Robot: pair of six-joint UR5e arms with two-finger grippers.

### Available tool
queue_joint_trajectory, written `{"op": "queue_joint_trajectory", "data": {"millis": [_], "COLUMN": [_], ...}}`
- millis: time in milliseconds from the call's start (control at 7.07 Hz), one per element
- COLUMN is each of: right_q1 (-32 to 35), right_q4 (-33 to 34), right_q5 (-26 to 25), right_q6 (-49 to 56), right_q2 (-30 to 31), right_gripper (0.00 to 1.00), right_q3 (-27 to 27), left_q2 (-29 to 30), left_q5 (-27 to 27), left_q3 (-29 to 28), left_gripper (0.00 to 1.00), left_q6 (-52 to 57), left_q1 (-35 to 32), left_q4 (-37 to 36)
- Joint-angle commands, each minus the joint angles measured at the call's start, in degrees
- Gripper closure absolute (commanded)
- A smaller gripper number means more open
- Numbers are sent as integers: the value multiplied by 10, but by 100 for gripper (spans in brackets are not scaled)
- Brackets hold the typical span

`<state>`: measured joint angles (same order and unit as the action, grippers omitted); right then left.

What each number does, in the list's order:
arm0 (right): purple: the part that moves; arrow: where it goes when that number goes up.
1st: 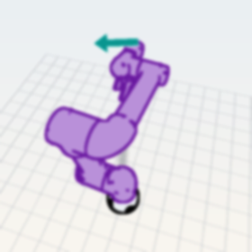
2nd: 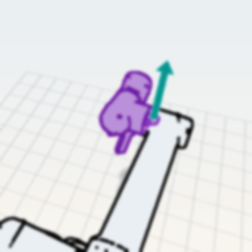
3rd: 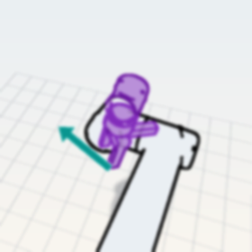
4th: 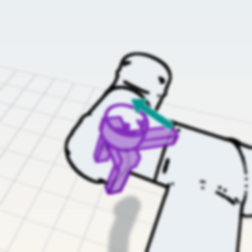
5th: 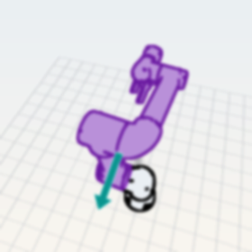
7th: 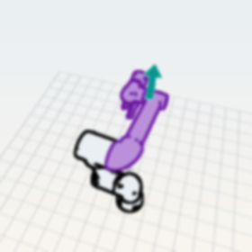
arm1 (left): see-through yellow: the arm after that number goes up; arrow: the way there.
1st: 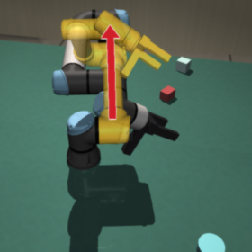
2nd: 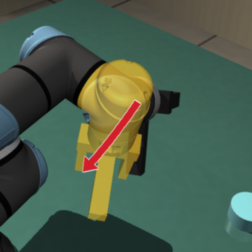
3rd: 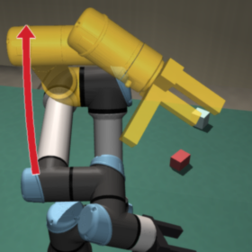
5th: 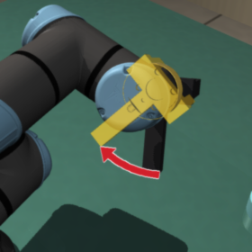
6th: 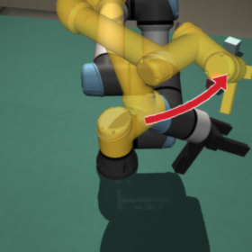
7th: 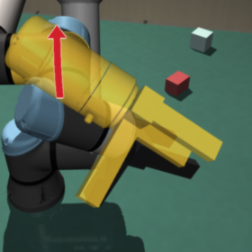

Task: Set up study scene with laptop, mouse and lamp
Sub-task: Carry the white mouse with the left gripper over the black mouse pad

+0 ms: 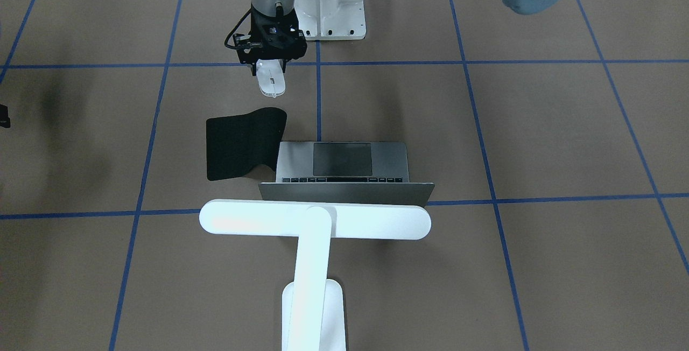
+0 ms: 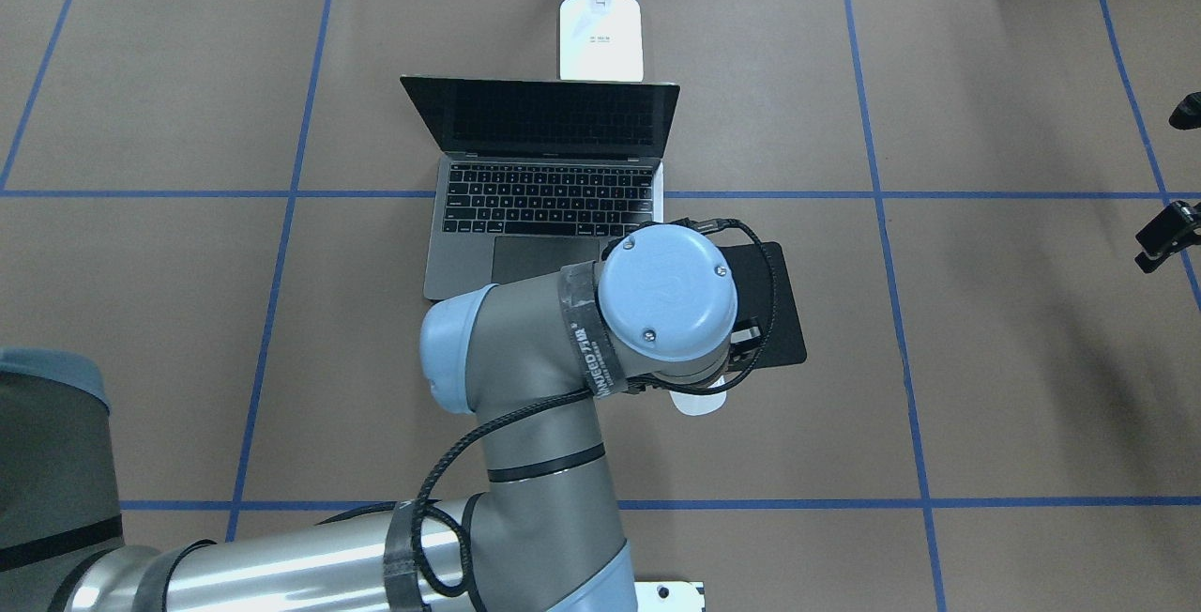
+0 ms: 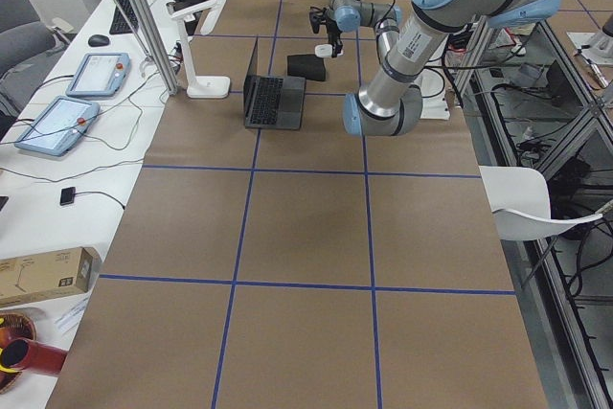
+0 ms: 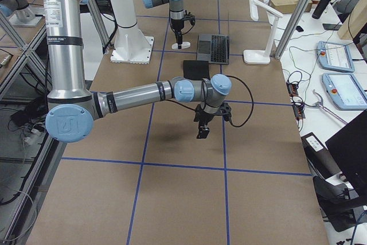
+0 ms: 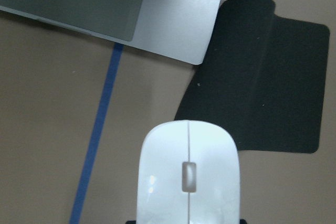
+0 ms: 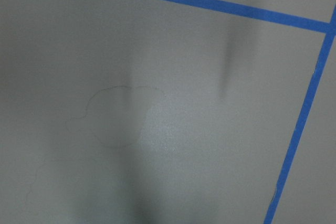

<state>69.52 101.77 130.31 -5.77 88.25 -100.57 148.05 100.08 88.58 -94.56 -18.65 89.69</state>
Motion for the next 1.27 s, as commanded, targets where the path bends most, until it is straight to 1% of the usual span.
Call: {"op": "queue_joint_trajectory", "data": {"millis": [0,141,283,424,566,707,848,990,1131], "right_q1": [0,0,0,0,0,0,1,1,0], "right_q4": [-1,-1,0,0,0,0,0,0,-1], "right_q5": [0,0,0,1,1,1,1,11,13], "right_q6": [1,1,1,1,1,1,1,1,1], "right_q2": [0,0,0,1,0,1,1,1,2], "right_gripper": [0,0,0,0,0,0,0,0,0], "right_q3": [1,1,1,1,0,0,0,0,0], "left_q2": [60,84,88,91,92,94,101,112,112], "left_q5": [-41,-50,-66,-69,-80,-82,-83,-101,-107], "left_q3": [-104,-139,-153,-166,-177,-183,-186,-202,-208], "left_gripper": [62,62,64,65,63,59,47,38,29], "left_q6": [-20,-21,-21,-21,-22,-33,-39,-50,-53], "left_q1": [0,0,0,0,2,4,4,4,4], "left_q4": [54,60,74,76,78,78,78,80,89]}}
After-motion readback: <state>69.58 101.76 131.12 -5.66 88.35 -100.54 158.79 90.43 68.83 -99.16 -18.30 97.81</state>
